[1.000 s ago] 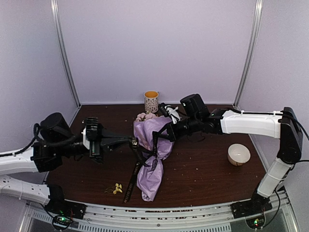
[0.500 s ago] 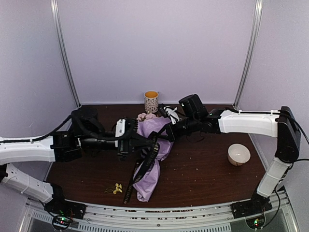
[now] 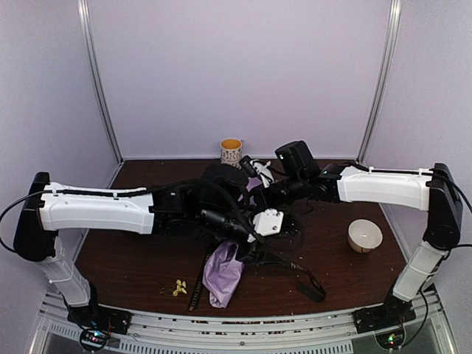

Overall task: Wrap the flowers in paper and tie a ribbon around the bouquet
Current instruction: Cross the half-tied ribbon over the folded bouquet, then tie the half-tied ribbon around the folded bouquet.

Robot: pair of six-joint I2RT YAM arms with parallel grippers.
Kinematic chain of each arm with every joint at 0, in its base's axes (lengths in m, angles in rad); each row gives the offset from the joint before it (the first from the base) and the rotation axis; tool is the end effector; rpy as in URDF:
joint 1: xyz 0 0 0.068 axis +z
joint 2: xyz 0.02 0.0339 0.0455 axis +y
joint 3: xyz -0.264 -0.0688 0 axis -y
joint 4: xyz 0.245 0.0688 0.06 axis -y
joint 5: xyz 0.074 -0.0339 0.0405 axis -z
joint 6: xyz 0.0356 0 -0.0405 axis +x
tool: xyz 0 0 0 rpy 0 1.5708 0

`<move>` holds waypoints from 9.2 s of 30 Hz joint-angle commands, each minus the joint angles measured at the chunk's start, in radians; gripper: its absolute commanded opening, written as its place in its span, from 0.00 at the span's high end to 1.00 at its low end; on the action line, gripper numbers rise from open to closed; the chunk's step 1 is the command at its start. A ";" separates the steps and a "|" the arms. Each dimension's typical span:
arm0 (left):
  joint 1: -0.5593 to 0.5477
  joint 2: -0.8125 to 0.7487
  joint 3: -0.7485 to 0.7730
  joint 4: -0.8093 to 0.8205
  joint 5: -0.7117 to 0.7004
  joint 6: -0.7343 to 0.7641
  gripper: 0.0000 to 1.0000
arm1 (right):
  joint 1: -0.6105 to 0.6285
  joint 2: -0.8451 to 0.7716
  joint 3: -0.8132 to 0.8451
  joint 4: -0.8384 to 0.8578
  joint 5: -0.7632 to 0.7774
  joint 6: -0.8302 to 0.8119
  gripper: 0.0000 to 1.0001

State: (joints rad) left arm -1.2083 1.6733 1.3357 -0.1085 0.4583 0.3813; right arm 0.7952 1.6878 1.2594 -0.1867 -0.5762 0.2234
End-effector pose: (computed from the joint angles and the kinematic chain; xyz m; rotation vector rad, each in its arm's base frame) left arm 0.1249 -0.3736 0.3059 1.7036 1.2422 -0.9738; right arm 0.2546 0.2873 0.2686 -0.9890 2.1106 1.1778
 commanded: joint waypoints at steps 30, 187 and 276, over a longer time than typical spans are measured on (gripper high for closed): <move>0.326 -0.419 -0.727 0.566 -0.315 -0.379 0.25 | 0.187 -0.039 -0.006 0.257 0.081 0.298 1.00; 0.425 0.008 -0.484 0.434 -0.093 0.003 1.00 | 0.134 0.042 -0.027 -0.084 0.211 0.130 1.00; 0.431 0.011 -0.588 0.650 -0.084 -0.142 0.93 | -0.028 0.196 -0.062 0.308 -0.181 0.295 0.76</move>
State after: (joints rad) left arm -0.7815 1.6722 0.7326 0.5209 0.3538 0.2367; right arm 0.7670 1.8965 1.1873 0.0883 -0.7609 0.5053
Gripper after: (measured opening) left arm 0.140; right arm 0.234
